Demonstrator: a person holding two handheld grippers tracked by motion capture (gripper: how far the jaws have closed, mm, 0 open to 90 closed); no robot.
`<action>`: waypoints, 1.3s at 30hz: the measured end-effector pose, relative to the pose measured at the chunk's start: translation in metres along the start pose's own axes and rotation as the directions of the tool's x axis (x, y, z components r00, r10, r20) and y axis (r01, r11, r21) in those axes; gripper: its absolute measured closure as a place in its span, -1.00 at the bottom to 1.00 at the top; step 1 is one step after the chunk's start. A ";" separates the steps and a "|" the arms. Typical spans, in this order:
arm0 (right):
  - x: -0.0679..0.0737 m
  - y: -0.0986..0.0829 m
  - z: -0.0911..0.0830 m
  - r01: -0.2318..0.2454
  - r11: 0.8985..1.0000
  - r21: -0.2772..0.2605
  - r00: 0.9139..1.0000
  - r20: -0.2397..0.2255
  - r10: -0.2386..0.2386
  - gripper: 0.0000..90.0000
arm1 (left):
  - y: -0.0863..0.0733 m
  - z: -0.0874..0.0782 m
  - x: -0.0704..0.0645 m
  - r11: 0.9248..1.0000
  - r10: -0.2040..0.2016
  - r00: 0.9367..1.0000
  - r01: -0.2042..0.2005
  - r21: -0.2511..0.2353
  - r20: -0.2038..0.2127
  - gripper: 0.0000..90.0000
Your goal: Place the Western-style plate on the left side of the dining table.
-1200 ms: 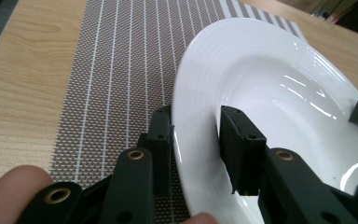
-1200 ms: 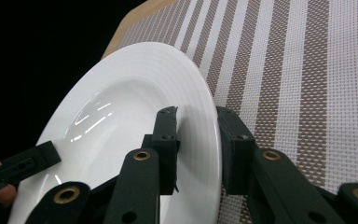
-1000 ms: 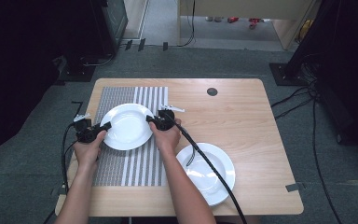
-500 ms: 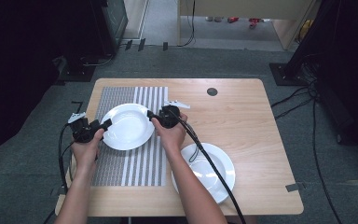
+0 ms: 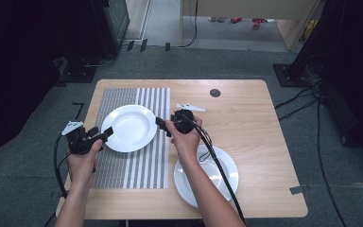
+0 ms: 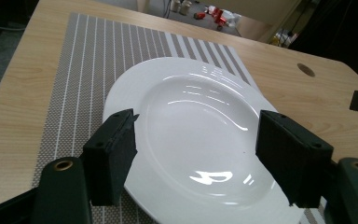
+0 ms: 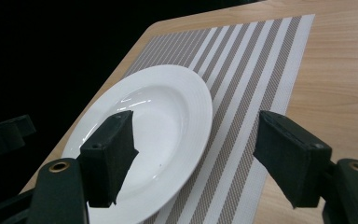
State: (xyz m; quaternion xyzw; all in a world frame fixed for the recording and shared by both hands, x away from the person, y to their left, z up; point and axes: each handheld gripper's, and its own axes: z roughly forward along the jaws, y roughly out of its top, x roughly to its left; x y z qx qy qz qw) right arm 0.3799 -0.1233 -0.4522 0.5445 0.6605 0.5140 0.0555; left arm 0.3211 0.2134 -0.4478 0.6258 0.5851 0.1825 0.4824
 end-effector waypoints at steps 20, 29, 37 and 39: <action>-0.012 -0.018 -0.066 0.058 0.998 0.010 0.996 -0.064 -0.057 -0.43 | -0.055 -0.053 -0.015 0.999 0.051 0.998 -0.052 -0.006 -0.022 -0.61; -0.034 -0.031 -0.103 0.063 0.998 -0.011 0.996 -0.056 -0.064 -0.45 | -0.091 -0.049 -0.013 0.986 0.149 0.978 -0.137 0.091 -0.142 -0.61; -0.060 -0.044 -0.134 0.062 0.998 -0.021 0.998 -0.027 -0.062 -0.46 | -0.109 -0.034 -0.013 0.962 0.224 0.954 -0.183 0.201 -0.200 -0.61; -0.066 -0.047 -0.143 0.058 0.998 -0.024 0.998 -0.021 -0.059 -0.46 | -0.111 -0.032 -0.016 0.954 0.251 0.943 -0.204 0.220 -0.218 -0.61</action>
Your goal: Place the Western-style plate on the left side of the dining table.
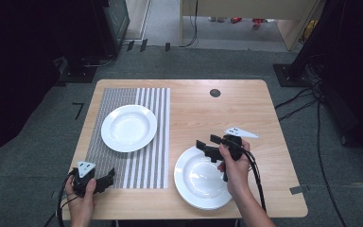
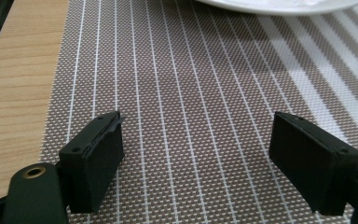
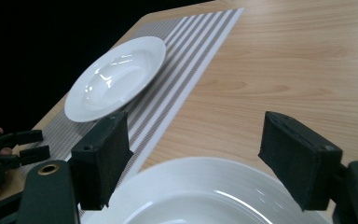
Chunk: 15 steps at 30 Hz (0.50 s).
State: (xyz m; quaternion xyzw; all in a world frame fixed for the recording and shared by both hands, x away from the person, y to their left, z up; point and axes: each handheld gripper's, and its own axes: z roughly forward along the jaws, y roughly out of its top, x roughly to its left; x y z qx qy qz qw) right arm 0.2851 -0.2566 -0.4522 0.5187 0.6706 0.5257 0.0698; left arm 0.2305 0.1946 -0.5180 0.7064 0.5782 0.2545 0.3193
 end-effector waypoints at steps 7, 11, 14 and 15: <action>-0.019 -0.010 -0.027 -0.008 1.000 -0.012 1.000 0.027 0.009 -0.47 | 0.000 0.000 -0.001 1.000 0.018 1.000 -0.018 0.008 0.002 -0.61; -0.028 -0.017 -0.039 -0.017 1.000 -0.022 0.999 0.041 0.018 -0.47 | 0.000 0.000 -0.002 1.000 0.018 1.000 -0.018 0.009 0.001 -0.62; -0.036 -0.023 -0.046 -0.029 0.999 -0.022 0.998 0.053 0.030 -0.47 | 0.000 0.000 -0.002 1.000 0.017 1.000 -0.017 0.009 0.001 -0.62; -0.039 -0.025 -0.049 -0.031 0.999 -0.025 0.998 0.058 0.033 -0.47 | 0.000 0.000 -0.002 1.000 0.017 1.000 -0.017 0.009 0.001 -0.62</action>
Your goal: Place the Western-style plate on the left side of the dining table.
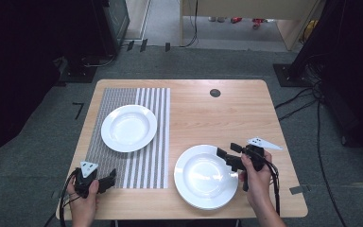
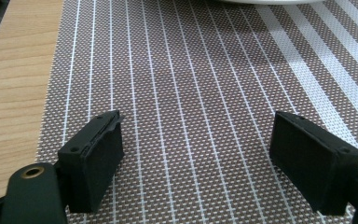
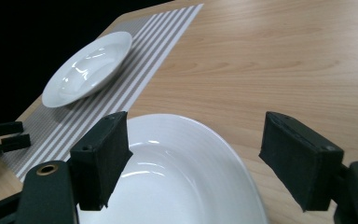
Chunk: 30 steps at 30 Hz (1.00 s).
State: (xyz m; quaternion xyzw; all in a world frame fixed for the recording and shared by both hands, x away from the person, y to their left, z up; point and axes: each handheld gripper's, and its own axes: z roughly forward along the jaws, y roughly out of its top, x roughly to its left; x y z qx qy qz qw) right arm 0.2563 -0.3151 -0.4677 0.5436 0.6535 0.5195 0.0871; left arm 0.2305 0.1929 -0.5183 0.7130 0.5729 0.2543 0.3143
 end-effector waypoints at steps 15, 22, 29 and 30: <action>-0.043 -0.022 -0.034 -0.017 1.000 -0.023 0.994 0.106 0.019 -0.47 | 0.000 0.000 0.000 1.000 0.000 1.000 0.000 0.000 0.000 -0.62; -0.059 -0.028 -0.045 -0.030 0.999 -0.024 0.987 0.155 0.034 -0.47 | 0.000 0.000 0.000 1.000 0.000 1.000 0.000 0.000 0.000 -0.62; -0.071 -0.035 -0.054 -0.036 0.999 -0.020 0.980 0.193 0.039 -0.47 | 0.000 0.000 0.000 1.000 0.000 1.000 0.000 0.000 0.000 -0.62; -0.072 -0.036 -0.055 -0.035 0.999 -0.020 0.980 0.197 0.038 -0.47 | 0.000 0.000 0.000 1.000 0.000 1.000 0.000 0.000 0.000 -0.62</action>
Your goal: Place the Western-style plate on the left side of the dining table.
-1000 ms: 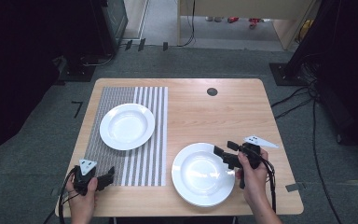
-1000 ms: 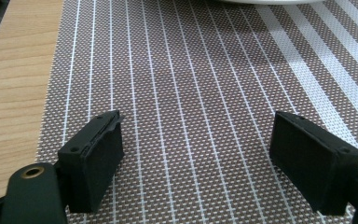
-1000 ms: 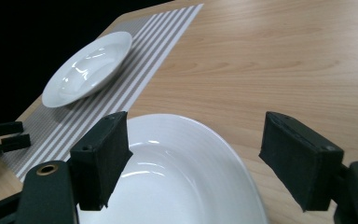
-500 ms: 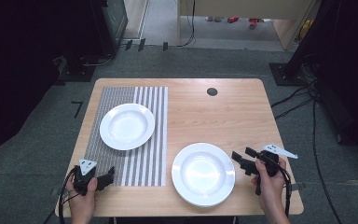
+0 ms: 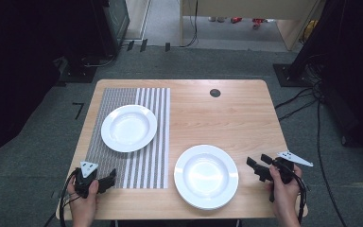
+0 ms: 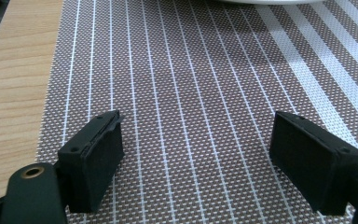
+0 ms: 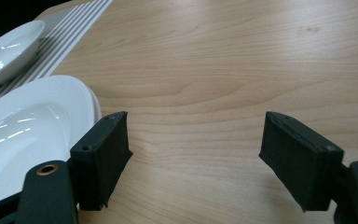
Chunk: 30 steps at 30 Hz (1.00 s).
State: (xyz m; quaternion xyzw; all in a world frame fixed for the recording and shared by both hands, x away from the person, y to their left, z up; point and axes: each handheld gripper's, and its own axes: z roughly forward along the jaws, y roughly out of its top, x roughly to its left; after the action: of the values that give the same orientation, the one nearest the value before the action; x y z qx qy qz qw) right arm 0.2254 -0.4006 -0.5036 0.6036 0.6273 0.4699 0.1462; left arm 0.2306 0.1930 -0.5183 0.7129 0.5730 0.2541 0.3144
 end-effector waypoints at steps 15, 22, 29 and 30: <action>-0.025 -0.010 -0.012 -0.023 1.000 0.010 0.997 0.068 0.022 -0.47 | 0.000 0.000 0.000 1.000 0.000 1.000 0.000 0.000 0.000 -0.62; -0.036 -0.014 -0.020 -0.034 0.999 0.009 0.994 0.105 0.033 -0.47 | 0.000 0.000 0.000 1.000 0.000 1.000 0.000 0.000 0.000 -0.62; -0.045 -0.019 -0.025 -0.039 0.999 0.026 0.988 0.147 0.035 -0.48 | 0.000 0.000 0.000 1.000 0.000 1.000 0.000 0.000 0.000 -0.62; -0.046 -0.019 -0.025 -0.041 0.999 0.030 0.988 0.151 0.036 -0.48 | 0.000 0.000 0.000 1.000 0.000 1.000 0.000 0.000 0.000 -0.62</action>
State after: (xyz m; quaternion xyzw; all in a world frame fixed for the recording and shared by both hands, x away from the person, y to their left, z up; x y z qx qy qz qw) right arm 0.2055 -0.4488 -0.5236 0.6516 0.6104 0.4153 0.1741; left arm 0.2306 0.1930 -0.5183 0.7130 0.5730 0.2541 0.3143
